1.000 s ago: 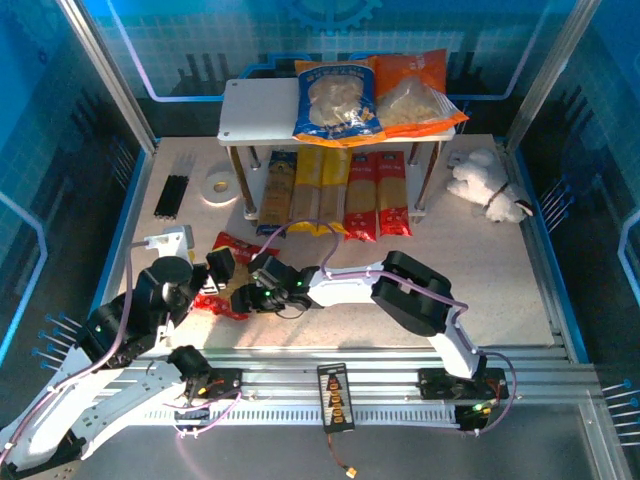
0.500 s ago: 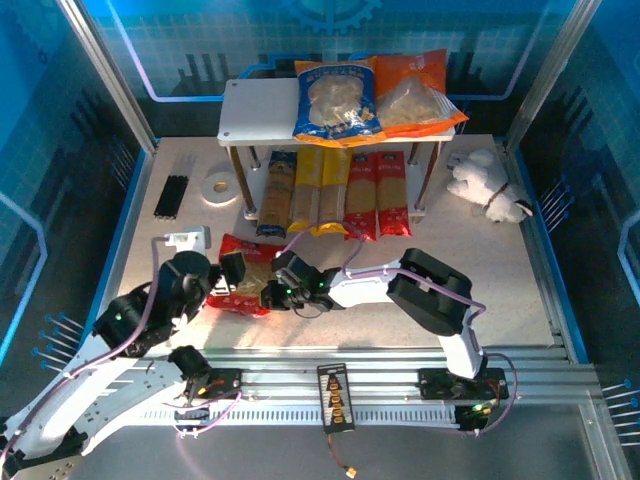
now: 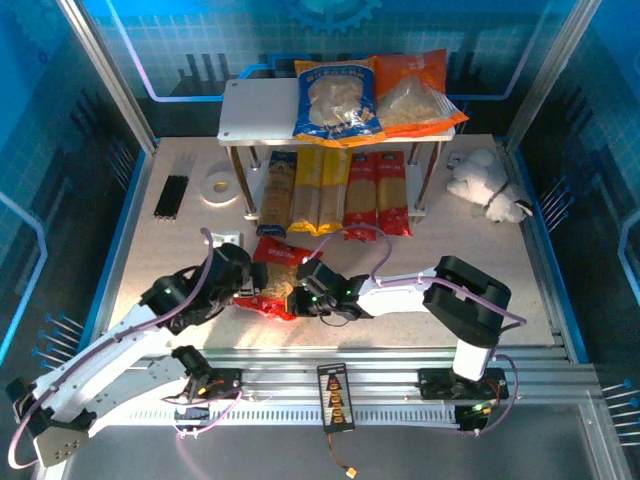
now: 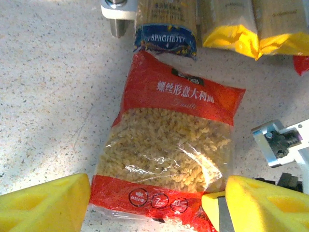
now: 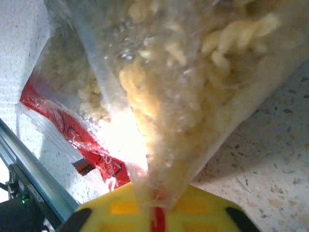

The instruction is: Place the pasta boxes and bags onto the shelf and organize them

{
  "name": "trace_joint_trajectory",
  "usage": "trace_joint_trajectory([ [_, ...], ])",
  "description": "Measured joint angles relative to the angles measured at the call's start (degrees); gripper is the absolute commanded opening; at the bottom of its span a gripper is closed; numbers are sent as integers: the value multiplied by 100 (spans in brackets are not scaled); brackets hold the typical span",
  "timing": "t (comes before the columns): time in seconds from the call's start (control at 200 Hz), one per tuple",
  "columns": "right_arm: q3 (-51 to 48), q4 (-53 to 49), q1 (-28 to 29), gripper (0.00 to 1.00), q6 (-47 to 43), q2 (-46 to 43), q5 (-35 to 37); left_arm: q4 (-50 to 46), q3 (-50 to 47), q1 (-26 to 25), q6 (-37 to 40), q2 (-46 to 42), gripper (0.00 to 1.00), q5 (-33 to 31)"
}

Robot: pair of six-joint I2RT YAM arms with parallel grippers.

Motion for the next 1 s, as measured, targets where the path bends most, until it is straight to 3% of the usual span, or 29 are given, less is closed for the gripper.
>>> trace_joint_trajectory([
  [0.1,-79,-162,-11,62,-155,-173,-199,70,0,-85,-44,328,77,-2],
  [0.28,-597,-763,-11,80,-442,-1213,-201,225,0,-219,-90,828,77,-15],
  [0.57,-752,-2662,-407,90,-1139,-4699,1178,509,-11,-280,-87,1591,79,-175],
  [0.72,-638,-3646,-706,91,-1497,-6485,2120,616,72,-280,48,2367,88,-243],
  [0.805,-542,-4089,-800,91,-1624,-7106,2503,710,177,-240,149,2721,99,-197],
  [1.001,-496,-4830,-846,92,-1738,-7580,2999,894,369,122,509,3187,99,157],
])
